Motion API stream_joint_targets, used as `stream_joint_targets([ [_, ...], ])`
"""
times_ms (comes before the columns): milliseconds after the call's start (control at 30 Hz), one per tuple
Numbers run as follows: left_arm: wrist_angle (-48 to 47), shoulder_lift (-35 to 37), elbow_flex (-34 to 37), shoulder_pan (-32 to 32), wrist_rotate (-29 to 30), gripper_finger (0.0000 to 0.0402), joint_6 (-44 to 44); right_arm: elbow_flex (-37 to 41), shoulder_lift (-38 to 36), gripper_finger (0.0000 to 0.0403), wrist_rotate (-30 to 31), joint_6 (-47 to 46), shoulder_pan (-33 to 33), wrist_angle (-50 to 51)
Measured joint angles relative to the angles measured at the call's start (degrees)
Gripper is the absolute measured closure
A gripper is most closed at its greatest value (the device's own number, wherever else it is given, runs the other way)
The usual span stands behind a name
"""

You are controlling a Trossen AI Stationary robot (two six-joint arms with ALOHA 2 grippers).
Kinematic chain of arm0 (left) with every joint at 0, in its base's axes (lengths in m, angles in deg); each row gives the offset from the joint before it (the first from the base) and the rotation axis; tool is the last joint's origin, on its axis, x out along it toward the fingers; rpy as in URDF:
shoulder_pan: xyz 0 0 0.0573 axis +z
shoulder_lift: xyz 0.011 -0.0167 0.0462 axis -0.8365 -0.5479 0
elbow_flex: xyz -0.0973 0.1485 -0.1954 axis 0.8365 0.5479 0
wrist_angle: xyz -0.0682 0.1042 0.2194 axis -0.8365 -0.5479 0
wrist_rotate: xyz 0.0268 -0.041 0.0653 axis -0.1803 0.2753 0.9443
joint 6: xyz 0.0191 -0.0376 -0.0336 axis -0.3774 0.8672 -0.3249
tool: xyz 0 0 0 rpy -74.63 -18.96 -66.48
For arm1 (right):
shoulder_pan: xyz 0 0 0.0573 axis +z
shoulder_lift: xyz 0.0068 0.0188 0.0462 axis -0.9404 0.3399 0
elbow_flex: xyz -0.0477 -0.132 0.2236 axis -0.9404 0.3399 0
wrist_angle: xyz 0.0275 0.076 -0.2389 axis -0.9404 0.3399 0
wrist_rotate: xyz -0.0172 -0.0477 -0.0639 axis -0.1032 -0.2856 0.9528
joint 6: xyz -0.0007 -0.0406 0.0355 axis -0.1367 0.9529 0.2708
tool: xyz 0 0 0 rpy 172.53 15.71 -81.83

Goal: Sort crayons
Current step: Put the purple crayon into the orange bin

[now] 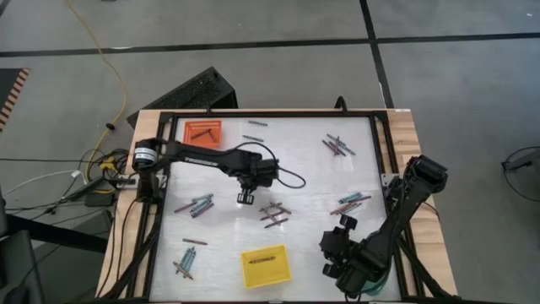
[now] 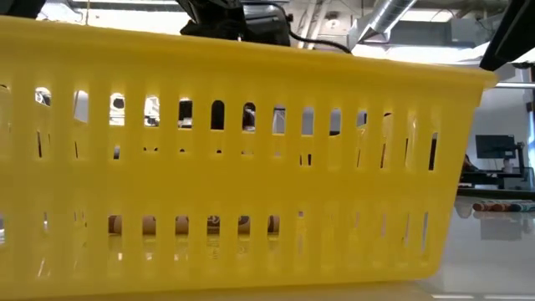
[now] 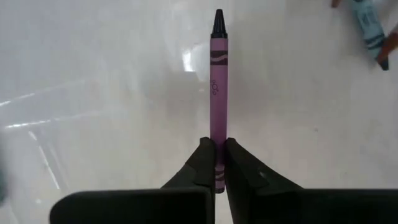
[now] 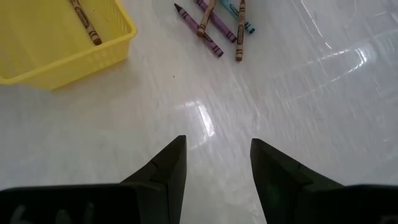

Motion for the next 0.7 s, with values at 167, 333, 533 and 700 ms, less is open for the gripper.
stream_joint_targets([
  [167,-3.88,4.31,-0.04,2.7,4.06,0.0401,-0.41,0.0,0.0,0.0233,0.06,0.01,0.0,0.07],
  [333,-8.36,8.81,-0.06,6.99,7.83,0.0401,-2.06,0.0,0.0,0.0233,0.1,0.02,0.0,0.03],
  [533,-12.59,13.53,-0.07,15.44,11.15,0.0401,-5.79,0.0,0.0,0.0233,0.16,0.26,0.0,0.06],
  [700,-14.49,15.73,-0.07,24.85,11.17,0.0401,-10.59,0.0,0.0,0.0233,0.17,0.39,0.0,0.06],
])
